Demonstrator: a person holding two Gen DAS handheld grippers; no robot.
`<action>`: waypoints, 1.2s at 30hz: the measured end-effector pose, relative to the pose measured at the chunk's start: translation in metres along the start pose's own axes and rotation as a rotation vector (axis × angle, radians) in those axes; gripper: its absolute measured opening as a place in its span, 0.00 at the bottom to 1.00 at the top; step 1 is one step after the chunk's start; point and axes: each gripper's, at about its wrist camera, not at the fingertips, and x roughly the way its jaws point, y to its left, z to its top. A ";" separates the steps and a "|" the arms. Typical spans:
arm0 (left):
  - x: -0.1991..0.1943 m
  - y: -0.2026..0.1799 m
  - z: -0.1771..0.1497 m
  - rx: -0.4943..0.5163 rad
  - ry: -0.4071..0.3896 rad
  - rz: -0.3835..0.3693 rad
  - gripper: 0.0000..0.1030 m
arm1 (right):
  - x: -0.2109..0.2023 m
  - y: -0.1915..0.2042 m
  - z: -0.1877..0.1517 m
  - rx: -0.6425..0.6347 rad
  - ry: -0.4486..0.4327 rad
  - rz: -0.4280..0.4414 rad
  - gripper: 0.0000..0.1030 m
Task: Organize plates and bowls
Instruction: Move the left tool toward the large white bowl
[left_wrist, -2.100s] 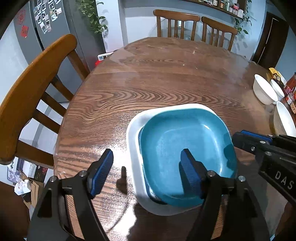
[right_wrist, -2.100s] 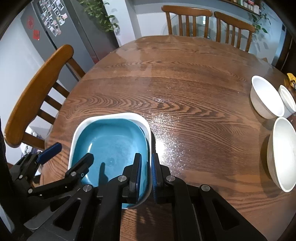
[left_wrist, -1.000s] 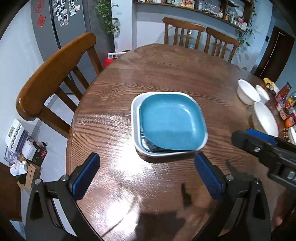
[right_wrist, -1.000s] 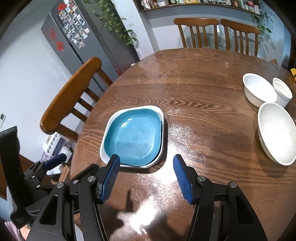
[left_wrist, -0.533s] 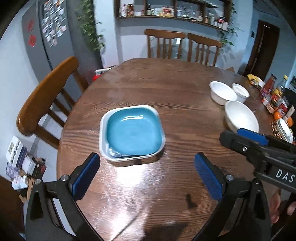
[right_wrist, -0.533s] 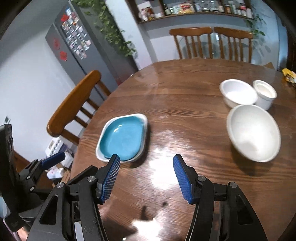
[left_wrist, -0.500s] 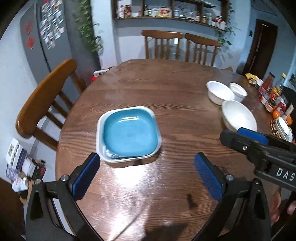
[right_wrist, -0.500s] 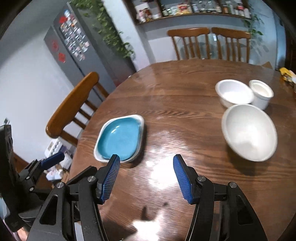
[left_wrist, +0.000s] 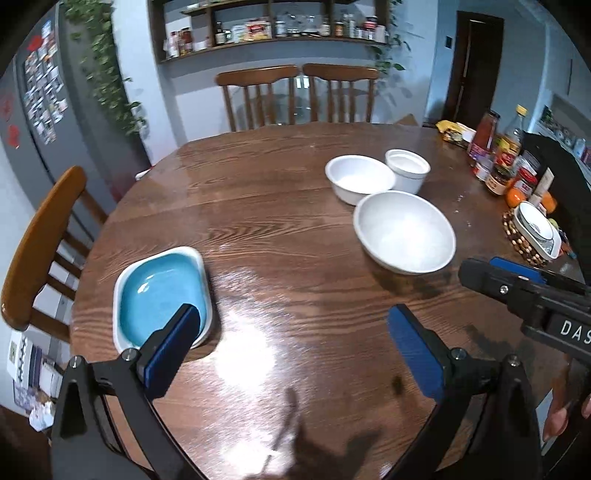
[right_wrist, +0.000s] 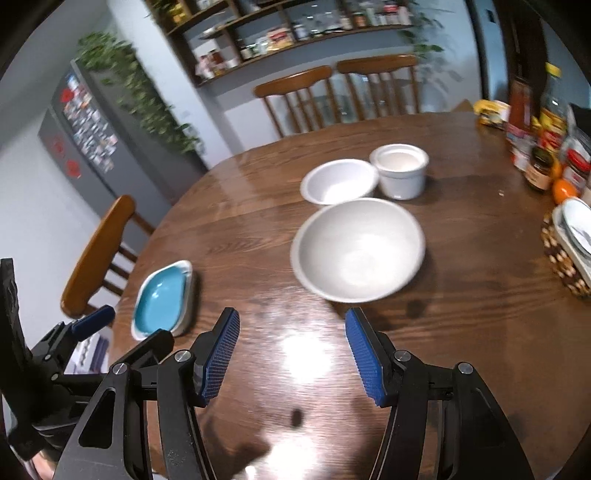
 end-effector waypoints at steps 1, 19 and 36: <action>0.003 -0.004 0.002 0.004 0.000 -0.005 0.99 | -0.001 -0.008 0.002 0.013 -0.002 -0.013 0.59; 0.099 -0.042 0.038 -0.011 0.122 -0.011 0.99 | 0.044 -0.083 0.029 0.095 0.068 -0.102 0.59; 0.152 -0.064 0.052 -0.017 0.233 -0.087 0.54 | 0.095 -0.111 0.042 0.127 0.139 -0.091 0.54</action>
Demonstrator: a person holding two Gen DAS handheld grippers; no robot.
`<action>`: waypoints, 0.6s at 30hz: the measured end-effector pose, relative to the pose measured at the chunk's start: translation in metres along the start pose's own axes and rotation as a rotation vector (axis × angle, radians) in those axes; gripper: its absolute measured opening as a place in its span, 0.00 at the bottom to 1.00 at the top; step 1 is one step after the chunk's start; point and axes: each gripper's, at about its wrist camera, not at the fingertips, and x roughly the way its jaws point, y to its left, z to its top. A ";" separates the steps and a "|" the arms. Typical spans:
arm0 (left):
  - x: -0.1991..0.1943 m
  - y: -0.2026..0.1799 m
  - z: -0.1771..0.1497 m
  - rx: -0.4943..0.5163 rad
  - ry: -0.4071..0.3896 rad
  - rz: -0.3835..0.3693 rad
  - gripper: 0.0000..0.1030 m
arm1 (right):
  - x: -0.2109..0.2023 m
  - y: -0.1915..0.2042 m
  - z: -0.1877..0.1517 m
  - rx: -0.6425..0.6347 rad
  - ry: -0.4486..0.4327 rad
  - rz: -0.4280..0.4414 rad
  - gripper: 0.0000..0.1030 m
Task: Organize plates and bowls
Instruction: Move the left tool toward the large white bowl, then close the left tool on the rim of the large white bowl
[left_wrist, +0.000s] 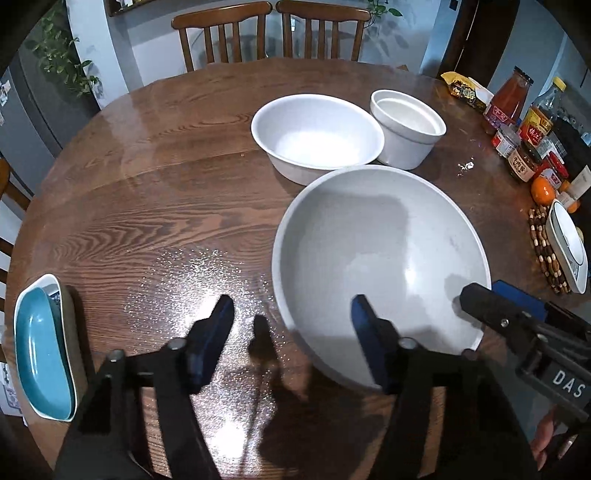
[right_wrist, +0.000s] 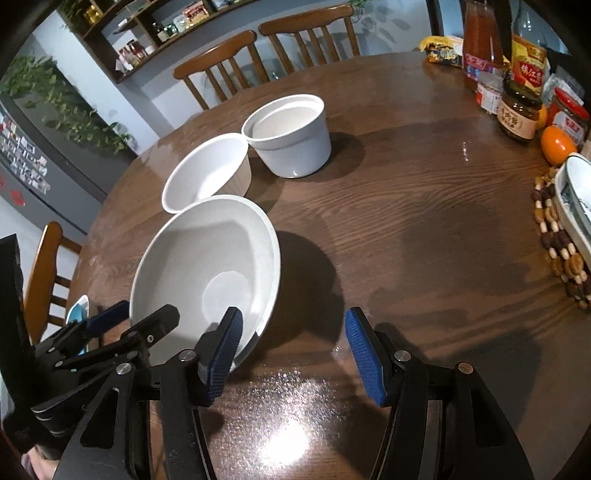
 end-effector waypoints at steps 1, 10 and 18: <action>0.001 -0.001 0.000 0.000 0.001 -0.002 0.49 | 0.001 0.000 0.000 -0.005 0.002 0.009 0.47; 0.004 -0.006 -0.005 0.031 0.008 -0.041 0.20 | 0.009 0.009 0.001 -0.034 0.037 0.058 0.17; -0.014 0.010 -0.013 -0.001 -0.037 -0.023 0.20 | 0.006 0.028 -0.005 -0.077 0.048 0.056 0.17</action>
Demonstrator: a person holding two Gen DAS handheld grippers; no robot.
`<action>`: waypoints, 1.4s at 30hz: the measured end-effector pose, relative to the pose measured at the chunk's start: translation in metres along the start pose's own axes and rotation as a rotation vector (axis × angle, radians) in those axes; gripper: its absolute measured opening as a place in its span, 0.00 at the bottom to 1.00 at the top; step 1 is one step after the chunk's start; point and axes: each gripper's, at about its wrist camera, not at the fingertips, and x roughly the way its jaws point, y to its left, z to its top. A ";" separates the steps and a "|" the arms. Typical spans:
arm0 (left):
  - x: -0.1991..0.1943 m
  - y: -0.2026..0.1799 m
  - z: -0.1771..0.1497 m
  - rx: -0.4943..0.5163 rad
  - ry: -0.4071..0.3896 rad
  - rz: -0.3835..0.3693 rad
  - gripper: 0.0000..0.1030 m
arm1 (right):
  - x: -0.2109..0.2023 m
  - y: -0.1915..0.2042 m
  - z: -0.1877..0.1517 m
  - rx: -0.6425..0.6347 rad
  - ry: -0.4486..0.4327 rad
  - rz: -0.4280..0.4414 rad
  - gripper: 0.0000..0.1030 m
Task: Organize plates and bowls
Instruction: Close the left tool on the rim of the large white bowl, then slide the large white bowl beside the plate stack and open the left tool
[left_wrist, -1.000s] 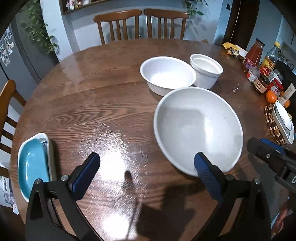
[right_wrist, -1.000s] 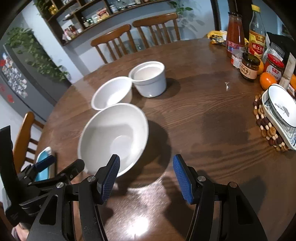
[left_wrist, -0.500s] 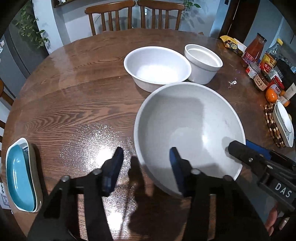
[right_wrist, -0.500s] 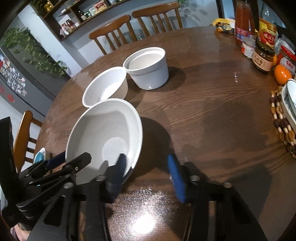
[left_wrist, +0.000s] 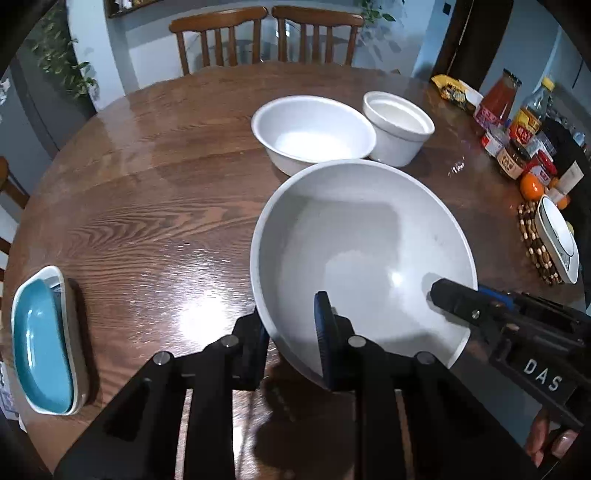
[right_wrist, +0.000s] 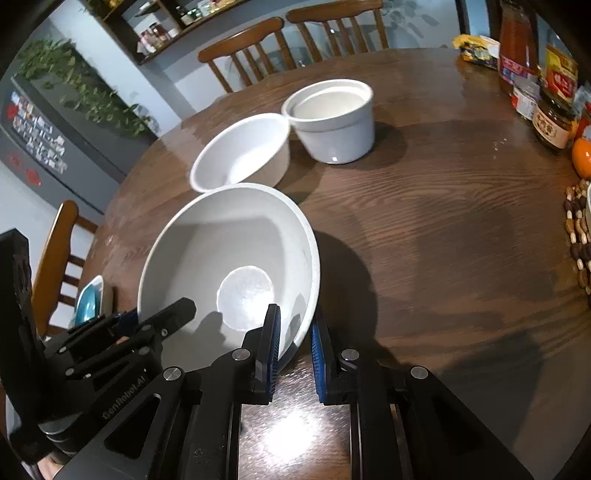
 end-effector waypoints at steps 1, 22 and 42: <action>-0.004 0.002 -0.001 -0.002 -0.013 0.008 0.20 | -0.001 0.006 0.000 -0.013 -0.001 0.002 0.17; -0.028 0.087 -0.019 -0.171 -0.056 0.120 0.20 | 0.025 0.102 0.009 -0.220 0.048 0.053 0.17; 0.001 0.105 -0.010 -0.192 0.003 0.132 0.23 | 0.051 0.108 0.015 -0.215 0.087 0.033 0.17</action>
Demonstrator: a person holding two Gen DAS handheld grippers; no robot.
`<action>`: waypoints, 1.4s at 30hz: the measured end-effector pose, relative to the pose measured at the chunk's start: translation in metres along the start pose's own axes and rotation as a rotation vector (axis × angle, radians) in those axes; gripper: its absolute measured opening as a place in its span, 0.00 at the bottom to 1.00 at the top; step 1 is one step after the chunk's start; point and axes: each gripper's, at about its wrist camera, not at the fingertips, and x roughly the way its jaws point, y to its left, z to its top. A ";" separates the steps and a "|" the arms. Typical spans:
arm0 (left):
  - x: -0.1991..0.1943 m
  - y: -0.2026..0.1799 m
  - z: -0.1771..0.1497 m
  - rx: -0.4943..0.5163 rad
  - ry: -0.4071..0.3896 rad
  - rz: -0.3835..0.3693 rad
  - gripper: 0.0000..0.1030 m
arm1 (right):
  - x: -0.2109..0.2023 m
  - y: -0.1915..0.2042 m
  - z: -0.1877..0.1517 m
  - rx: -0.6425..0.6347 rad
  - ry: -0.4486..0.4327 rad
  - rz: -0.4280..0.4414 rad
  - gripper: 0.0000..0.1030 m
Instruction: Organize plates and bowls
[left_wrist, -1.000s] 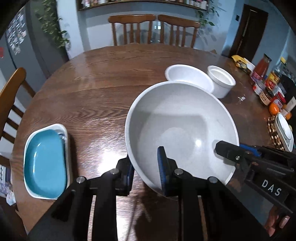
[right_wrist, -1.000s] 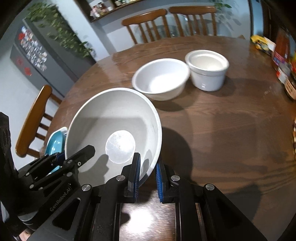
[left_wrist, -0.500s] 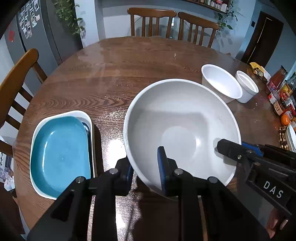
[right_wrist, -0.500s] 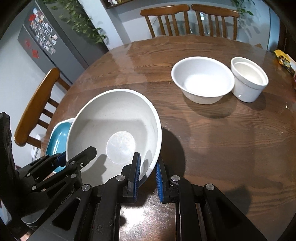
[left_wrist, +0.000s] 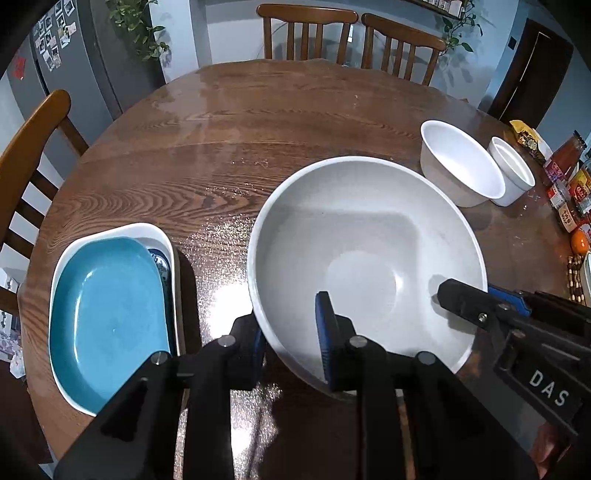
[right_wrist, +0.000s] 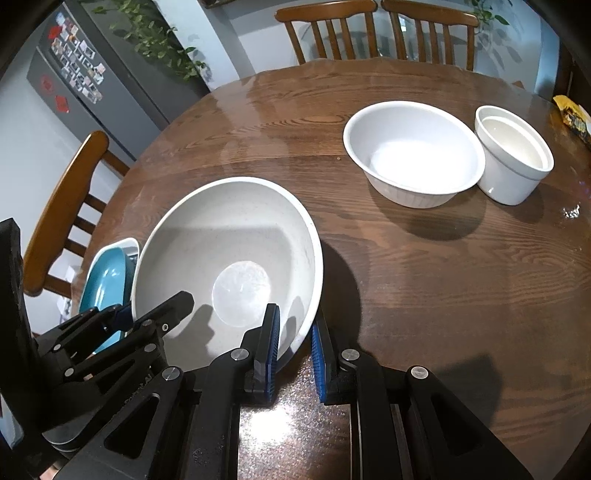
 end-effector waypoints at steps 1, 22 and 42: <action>0.000 -0.001 0.000 0.003 0.002 -0.002 0.23 | 0.000 0.001 0.000 0.000 -0.002 -0.001 0.17; -0.033 0.011 0.000 -0.041 -0.073 0.044 0.84 | -0.031 -0.018 -0.008 0.101 -0.068 0.015 0.40; -0.066 -0.003 -0.044 0.036 -0.055 0.045 0.87 | -0.072 -0.060 -0.052 0.250 -0.117 0.008 0.42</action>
